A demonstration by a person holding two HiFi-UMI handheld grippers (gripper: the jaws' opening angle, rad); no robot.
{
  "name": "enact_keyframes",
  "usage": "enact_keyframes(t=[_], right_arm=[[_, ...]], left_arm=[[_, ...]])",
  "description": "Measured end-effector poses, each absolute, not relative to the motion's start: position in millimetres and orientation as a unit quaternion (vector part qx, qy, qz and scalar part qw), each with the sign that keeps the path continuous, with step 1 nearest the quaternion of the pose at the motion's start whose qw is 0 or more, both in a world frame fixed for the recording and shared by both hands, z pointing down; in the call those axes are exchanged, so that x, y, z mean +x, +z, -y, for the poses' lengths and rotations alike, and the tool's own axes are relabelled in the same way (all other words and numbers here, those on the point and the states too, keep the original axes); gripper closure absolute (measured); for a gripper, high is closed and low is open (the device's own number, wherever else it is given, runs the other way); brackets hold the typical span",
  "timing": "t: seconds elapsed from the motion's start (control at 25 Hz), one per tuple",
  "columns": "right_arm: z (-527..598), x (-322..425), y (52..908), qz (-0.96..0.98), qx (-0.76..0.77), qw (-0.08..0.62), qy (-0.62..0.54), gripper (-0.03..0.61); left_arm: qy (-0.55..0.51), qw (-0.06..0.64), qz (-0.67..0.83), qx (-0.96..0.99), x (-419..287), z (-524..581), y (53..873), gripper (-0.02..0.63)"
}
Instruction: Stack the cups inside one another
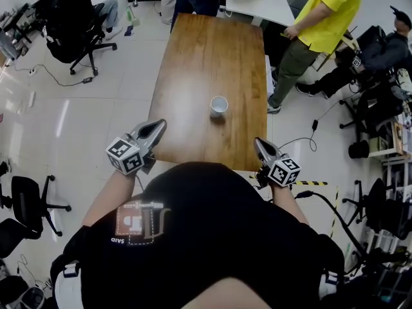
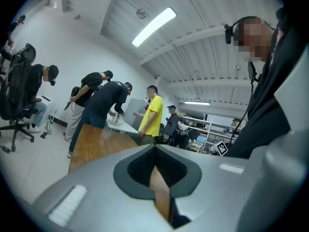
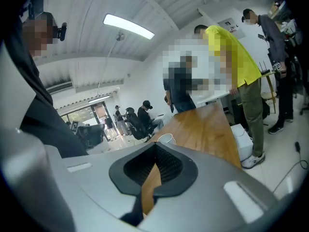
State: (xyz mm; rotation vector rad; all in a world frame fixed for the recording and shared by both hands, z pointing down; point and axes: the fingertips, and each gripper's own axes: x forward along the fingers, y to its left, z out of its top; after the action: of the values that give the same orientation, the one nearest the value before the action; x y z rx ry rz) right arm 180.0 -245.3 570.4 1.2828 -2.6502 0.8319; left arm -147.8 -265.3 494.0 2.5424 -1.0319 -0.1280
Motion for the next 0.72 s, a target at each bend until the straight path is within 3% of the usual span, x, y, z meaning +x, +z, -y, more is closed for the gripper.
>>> enact_keyframes(t=[0.72], right_arm=[[255.5,178.6,551.3,0.889,0.387,0.062,0.239,0.566]], left_arm=[[-0.041,0.196,0.375,0.905,-131.0,254.8,493.1,0.620]])
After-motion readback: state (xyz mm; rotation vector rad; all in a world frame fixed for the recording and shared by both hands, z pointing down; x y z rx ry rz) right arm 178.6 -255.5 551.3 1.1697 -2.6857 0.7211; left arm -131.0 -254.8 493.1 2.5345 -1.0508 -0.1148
